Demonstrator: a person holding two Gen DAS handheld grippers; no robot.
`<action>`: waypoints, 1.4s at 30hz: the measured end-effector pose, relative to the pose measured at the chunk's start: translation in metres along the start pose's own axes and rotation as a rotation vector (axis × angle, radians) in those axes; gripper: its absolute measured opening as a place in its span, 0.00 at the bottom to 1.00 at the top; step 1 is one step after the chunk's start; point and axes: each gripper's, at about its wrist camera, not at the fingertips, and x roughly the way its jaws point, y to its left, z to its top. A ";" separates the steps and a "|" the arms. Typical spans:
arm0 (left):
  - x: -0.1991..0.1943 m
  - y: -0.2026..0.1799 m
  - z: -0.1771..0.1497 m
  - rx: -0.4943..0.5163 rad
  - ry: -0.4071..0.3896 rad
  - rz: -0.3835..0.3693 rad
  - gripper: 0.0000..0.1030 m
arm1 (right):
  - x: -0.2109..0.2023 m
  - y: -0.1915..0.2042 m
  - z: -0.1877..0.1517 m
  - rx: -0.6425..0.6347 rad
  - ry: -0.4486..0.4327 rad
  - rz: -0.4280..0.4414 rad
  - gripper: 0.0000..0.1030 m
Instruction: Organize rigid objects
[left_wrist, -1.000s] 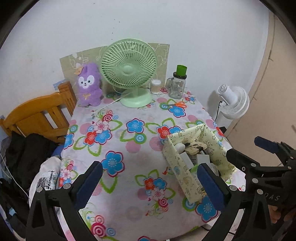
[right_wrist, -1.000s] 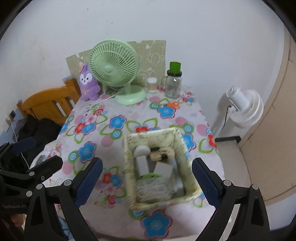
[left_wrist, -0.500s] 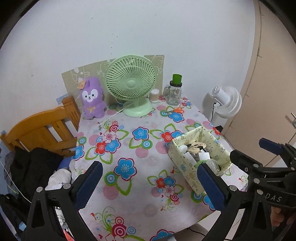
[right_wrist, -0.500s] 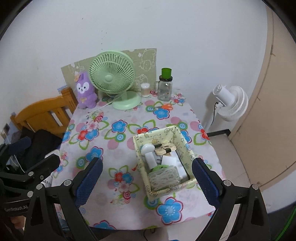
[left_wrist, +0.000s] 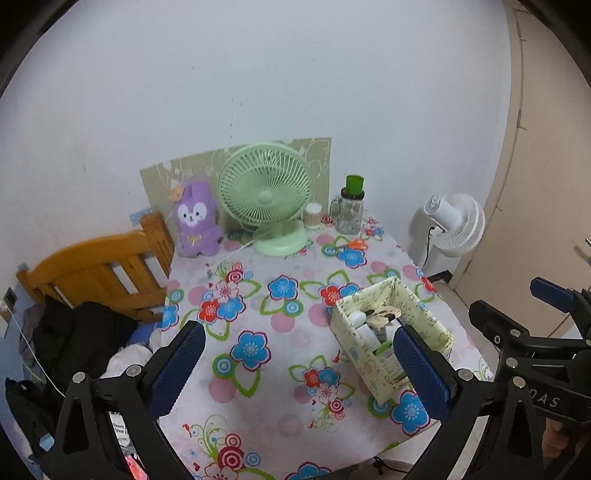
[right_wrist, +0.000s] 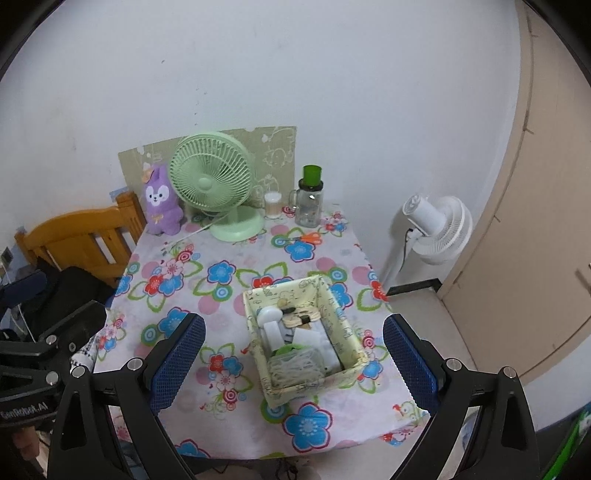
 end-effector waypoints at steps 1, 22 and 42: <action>-0.003 -0.004 0.000 0.002 -0.008 0.001 1.00 | -0.002 -0.002 0.001 0.002 -0.003 -0.002 0.95; -0.029 -0.012 -0.004 -0.080 -0.028 0.070 1.00 | -0.034 -0.011 0.007 -0.049 -0.094 -0.008 0.95; -0.029 -0.011 0.006 -0.059 -0.037 0.057 1.00 | -0.034 -0.006 0.014 -0.020 -0.076 0.010 0.95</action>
